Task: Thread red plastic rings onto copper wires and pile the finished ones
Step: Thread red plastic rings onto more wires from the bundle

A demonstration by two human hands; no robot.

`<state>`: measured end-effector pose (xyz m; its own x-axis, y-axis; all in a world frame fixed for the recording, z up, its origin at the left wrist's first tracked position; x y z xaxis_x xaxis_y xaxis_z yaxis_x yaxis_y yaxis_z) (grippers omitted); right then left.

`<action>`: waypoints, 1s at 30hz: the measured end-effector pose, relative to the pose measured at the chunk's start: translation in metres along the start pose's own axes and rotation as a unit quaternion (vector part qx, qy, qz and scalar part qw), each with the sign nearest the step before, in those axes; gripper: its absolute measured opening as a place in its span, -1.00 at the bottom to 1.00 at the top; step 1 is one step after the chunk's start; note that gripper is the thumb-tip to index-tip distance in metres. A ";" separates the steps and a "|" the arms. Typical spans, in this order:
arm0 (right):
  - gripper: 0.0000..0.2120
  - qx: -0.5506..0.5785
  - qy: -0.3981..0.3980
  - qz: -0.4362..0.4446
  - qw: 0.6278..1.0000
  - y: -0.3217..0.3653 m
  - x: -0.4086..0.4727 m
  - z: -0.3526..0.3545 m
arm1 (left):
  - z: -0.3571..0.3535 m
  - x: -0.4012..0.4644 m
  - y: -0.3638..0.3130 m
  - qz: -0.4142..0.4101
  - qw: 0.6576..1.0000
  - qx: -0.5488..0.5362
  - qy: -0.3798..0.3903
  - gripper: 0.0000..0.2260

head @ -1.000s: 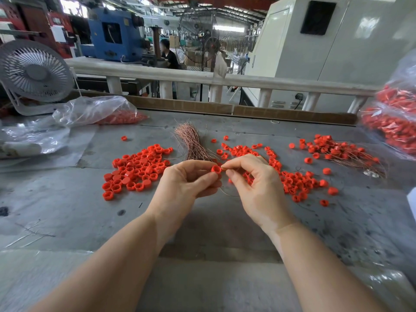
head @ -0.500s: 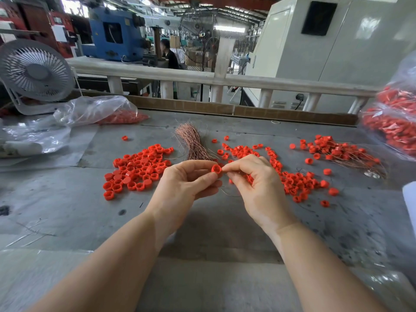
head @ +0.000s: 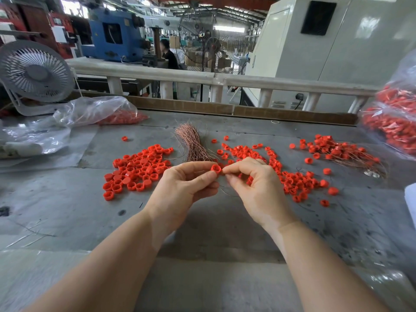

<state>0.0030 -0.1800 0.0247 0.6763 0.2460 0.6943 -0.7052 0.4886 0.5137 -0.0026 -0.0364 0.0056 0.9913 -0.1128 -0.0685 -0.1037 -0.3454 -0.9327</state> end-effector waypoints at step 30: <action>-0.88 0.004 -0.028 0.024 0.999 0.000 -0.001 0.000 | -0.001 -0.001 -0.001 0.049 0.997 -0.048 0.034 -0.80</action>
<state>0.0029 -0.1801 0.0238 0.6292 0.2220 0.7449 -0.7381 0.4709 0.4831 -0.0037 -0.0366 0.0070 0.9688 -0.2110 -0.1299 -0.2095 -0.4174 -0.8842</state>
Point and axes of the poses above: each hand's wrist, its own x-axis towards the middle knuckle, its own z-axis out of the back of the hand, y = z × x, the point moved 3 cm from there along x, towards the middle knuckle, and after that the axes turned 10 degrees about z, right-handed, at the moved point
